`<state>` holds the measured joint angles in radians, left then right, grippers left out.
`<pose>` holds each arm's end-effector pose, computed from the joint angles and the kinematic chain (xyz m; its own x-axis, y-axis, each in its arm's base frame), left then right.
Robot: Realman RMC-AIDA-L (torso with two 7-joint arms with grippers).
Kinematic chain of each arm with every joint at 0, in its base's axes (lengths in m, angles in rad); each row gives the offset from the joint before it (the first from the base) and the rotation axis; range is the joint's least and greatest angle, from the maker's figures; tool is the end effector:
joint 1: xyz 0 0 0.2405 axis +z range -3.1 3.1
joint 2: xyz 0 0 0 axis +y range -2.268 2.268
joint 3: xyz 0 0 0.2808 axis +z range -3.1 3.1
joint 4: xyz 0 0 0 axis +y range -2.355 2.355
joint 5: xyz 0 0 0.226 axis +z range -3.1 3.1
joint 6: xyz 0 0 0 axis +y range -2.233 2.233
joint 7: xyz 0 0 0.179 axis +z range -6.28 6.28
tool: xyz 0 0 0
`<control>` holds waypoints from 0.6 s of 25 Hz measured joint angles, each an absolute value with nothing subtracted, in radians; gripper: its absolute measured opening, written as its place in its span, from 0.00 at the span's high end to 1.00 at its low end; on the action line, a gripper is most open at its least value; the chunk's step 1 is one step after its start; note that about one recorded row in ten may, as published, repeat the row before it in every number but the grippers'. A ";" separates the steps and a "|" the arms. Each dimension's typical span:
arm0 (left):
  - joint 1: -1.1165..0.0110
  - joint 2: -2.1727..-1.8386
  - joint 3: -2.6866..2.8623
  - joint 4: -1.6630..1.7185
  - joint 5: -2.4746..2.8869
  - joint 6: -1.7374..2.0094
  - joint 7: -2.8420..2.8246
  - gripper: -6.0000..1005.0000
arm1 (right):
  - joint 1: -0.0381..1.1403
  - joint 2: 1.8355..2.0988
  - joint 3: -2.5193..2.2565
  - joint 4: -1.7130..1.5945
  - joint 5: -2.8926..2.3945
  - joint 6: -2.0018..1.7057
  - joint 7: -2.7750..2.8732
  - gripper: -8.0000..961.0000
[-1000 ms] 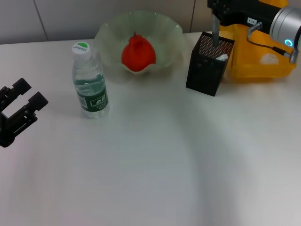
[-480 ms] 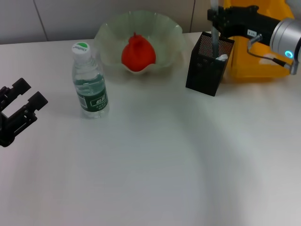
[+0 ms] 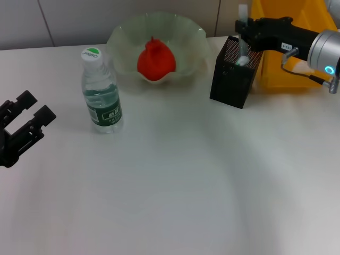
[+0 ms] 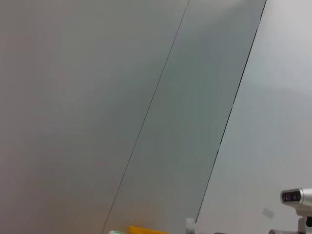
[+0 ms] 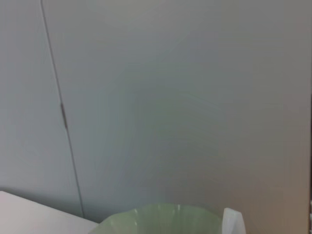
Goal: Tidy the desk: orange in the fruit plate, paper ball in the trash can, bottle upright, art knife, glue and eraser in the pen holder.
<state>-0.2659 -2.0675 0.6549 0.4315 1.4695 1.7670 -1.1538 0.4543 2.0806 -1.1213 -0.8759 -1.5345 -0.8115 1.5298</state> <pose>-0.3135 0.2896 0.0010 0.4088 0.1602 0.8984 0.6300 -0.7618 -0.1508 0.2613 0.4622 -0.0030 0.7387 -0.2540 -0.6244 -0.6417 -0.5485 -0.5361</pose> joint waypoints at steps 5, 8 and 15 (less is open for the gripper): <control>-0.266 -2.068 0.655 0.430 1.470 1.768 -1.154 0.26 | 0.453 2.080 -1.120 -0.881 -1.535 -0.824 1.532 0.84; -0.267 -2.068 0.655 0.429 1.469 1.773 -1.154 0.26 | 0.449 2.079 -1.111 -0.887 -1.534 -0.843 1.540 0.83; -0.266 -2.068 0.655 0.429 1.469 1.775 -1.146 0.26 | 0.426 2.080 -1.107 -0.918 -1.530 -0.856 1.544 0.80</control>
<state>-0.2663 -2.0680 0.6550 0.4295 1.4687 1.7749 -1.1465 0.4263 2.0803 -1.1075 -0.9185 -1.5304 -0.8556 1.5439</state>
